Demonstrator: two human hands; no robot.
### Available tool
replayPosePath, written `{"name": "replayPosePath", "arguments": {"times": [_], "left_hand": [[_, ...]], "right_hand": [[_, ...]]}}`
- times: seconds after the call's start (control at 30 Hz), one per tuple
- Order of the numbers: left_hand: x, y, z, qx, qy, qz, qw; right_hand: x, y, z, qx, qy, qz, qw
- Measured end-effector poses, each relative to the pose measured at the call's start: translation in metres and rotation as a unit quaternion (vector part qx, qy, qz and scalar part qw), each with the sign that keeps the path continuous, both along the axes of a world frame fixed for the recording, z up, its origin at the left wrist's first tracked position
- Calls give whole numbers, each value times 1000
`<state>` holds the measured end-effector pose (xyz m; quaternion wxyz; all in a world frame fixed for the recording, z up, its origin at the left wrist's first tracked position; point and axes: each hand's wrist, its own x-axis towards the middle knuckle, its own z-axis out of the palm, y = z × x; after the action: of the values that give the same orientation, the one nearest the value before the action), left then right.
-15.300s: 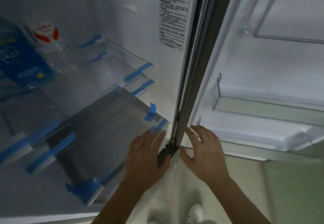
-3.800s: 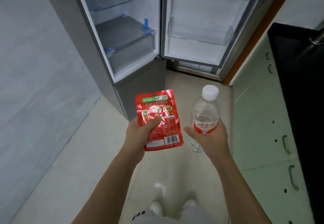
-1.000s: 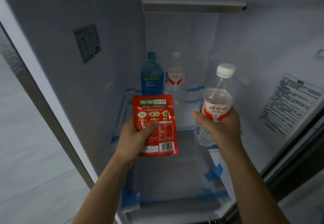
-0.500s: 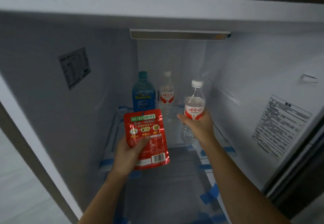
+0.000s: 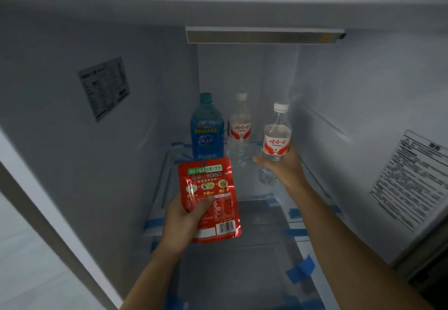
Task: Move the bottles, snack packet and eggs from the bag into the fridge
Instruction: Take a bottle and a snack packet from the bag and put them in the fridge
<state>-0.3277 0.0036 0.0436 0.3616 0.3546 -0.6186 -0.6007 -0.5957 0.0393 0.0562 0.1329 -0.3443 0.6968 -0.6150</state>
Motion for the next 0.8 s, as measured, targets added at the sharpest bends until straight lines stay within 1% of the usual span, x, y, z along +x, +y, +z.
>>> {"name": "replayPosePath", "arguments": {"times": [0.07, 0.13, 0.23, 0.3, 0.53, 0.8], "left_hand": [[-1, -1, -3, -5, -6, 1, 1000], [-2, -2, -5, -8, -6, 5, 1000], [-2, -3, -5, -11, -1, 6, 1000], [-2, -4, -6, -8, 0, 14, 1000], [-3, -3, -6, -8, -19, 16, 1000], [-2, -4, -5, -6, -29, -5, 1000]], "right_hand": [[1, 8, -11, 22, 42, 4, 999], [2, 16, -25, 48, 79, -28, 995], [1, 22, -40, 83, 108, -82, 987], [0, 22, -40, 91, 125, -90, 984], [-6, 2, -24, 82, 98, -97, 987], [-17, -10, -23, 100, 73, -107, 987]]}}
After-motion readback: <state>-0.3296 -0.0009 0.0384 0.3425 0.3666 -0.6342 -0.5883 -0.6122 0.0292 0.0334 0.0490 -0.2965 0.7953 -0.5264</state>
